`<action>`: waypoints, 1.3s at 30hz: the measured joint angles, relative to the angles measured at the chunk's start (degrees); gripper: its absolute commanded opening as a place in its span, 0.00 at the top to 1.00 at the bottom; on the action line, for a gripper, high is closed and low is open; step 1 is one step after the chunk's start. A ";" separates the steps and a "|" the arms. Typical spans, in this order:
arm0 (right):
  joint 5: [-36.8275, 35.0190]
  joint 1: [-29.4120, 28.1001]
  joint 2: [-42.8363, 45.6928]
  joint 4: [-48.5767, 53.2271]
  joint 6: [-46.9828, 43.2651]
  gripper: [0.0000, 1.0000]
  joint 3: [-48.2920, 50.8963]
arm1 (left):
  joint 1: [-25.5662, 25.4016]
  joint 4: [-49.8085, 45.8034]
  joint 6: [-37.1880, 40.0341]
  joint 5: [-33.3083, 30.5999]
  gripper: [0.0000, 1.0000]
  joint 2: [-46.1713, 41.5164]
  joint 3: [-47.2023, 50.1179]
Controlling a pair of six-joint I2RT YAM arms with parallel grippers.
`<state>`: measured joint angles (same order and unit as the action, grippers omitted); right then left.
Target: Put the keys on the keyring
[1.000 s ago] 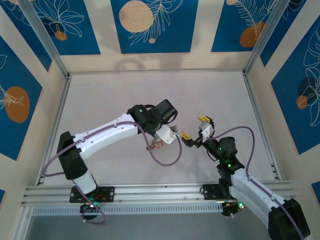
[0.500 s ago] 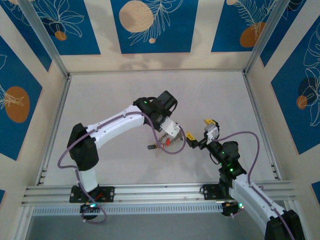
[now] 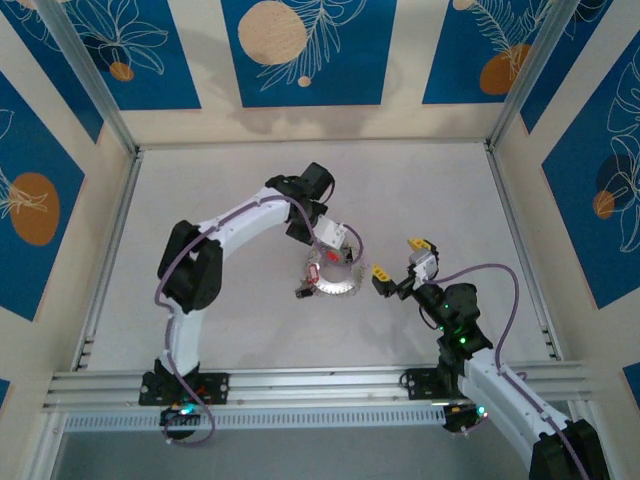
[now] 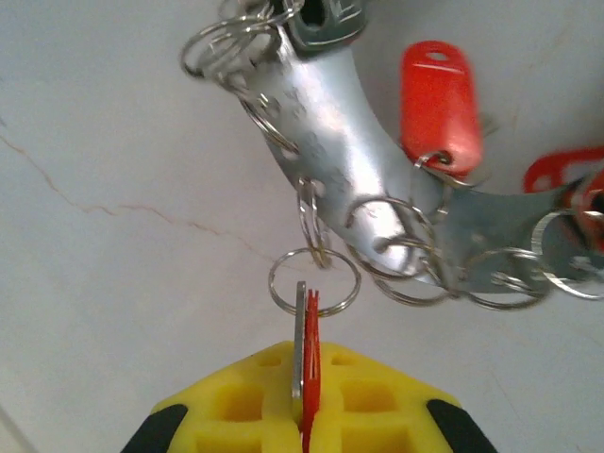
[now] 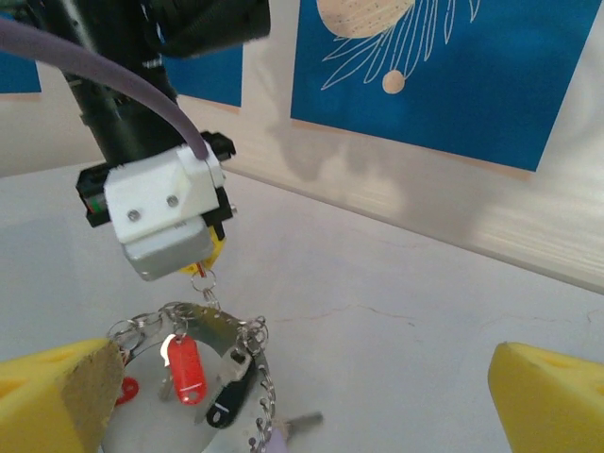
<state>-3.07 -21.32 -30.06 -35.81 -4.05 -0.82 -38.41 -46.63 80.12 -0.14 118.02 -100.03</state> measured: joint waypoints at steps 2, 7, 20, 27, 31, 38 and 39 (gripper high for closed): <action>0.00 0.09 -0.04 -0.39 -0.02 0.01 0.00 | 1.38 0.20 0.00 0.59 1.00 1.38 -0.09; 0.04 0.09 -0.44 -1.01 -0.04 0.01 0.00 | 3.96 1.07 0.02 0.55 1.00 4.74 -0.31; 0.42 0.09 -0.90 -1.03 -0.20 0.01 0.09 | 8.63 4.31 -2.16 1.64 0.65 9.31 -0.72; -2.80 0.11 0.13 -0.46 0.24 0.01 0.09 | 11.17 8.44 -12.72 4.24 0.01 8.46 0.22; -6.88 0.42 0.22 2.73 0.81 0.01 0.07 | 12.28 12.76 -24.46 5.81 0.01 2.62 6.19; -12.24 4.55 -2.86 5.20 3.56 0.01 0.07 | 16.20 24.04 -42.64 13.20 0.01 -18.53 25.38; -12.66 5.16 -3.63 5.03 4.13 0.01 0.07 | 16.50 25.79 -44.30 13.20 0.01 -22.01 28.68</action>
<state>-15.73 -16.16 -33.69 -30.79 0.08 -0.75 -21.91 -20.84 35.81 13.06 96.01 -71.35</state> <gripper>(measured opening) 0.993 0.992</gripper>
